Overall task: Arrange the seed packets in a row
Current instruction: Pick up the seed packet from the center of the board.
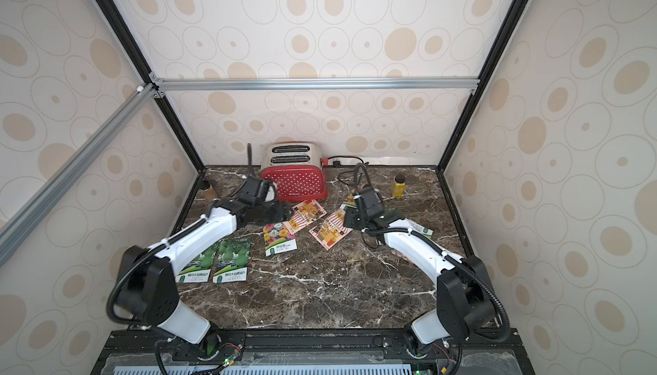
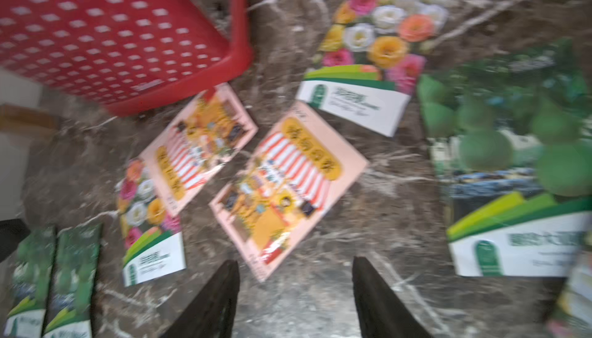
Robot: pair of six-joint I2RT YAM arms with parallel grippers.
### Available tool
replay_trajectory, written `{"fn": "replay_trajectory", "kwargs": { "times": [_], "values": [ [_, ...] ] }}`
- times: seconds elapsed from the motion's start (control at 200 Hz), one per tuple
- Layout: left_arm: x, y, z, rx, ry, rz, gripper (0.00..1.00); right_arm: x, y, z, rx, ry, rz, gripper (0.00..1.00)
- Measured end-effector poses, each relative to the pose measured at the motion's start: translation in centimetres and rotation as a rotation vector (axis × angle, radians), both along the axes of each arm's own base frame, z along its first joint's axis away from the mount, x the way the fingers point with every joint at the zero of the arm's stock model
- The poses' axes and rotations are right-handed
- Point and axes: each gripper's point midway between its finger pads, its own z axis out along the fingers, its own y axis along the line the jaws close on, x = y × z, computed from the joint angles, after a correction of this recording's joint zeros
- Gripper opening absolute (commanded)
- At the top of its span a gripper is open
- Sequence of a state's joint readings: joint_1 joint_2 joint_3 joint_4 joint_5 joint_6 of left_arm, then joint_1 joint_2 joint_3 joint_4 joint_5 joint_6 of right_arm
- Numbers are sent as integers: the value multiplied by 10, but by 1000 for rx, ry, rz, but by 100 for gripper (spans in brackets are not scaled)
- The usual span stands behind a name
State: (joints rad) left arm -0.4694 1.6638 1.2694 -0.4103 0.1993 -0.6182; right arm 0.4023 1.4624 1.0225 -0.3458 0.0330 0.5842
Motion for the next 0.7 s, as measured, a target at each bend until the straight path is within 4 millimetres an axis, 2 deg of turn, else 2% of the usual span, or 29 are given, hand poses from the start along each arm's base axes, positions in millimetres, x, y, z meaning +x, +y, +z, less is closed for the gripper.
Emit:
{"fn": "replay_trajectory", "kwargs": {
  "times": [0.04, 0.11, 0.22, 0.31, 0.436, 0.531, 0.606, 0.701],
  "values": [
    [7, -22, -8, -5, 7, -30, 76, -1, -19, -10, -11, 33, -22, 62],
    [19, -57, -20, -9, 12, -76, 76, -1, -42, -20, -12, 68, -49, 63],
    [35, -114, -31, -31, 3, -153, 76, 9, -69, -25, -1, 69, -103, 63],
    [46, -161, -38, -60, -17, -215, 73, 19, -89, -39, -8, 92, -148, 63],
    [52, -206, -49, -92, -26, -272, 73, 34, -112, -68, -26, 154, -200, 63],
    [53, -239, -53, -111, -40, -313, 73, 39, -128, -81, -48, 183, -228, 63],
    [56, -259, -54, -126, -54, -336, 72, 46, -139, -83, -54, 191, -244, 64],
    [54, -282, -54, -153, -65, -361, 71, 62, -153, -73, -68, 160, -263, 65]
  ]
}}
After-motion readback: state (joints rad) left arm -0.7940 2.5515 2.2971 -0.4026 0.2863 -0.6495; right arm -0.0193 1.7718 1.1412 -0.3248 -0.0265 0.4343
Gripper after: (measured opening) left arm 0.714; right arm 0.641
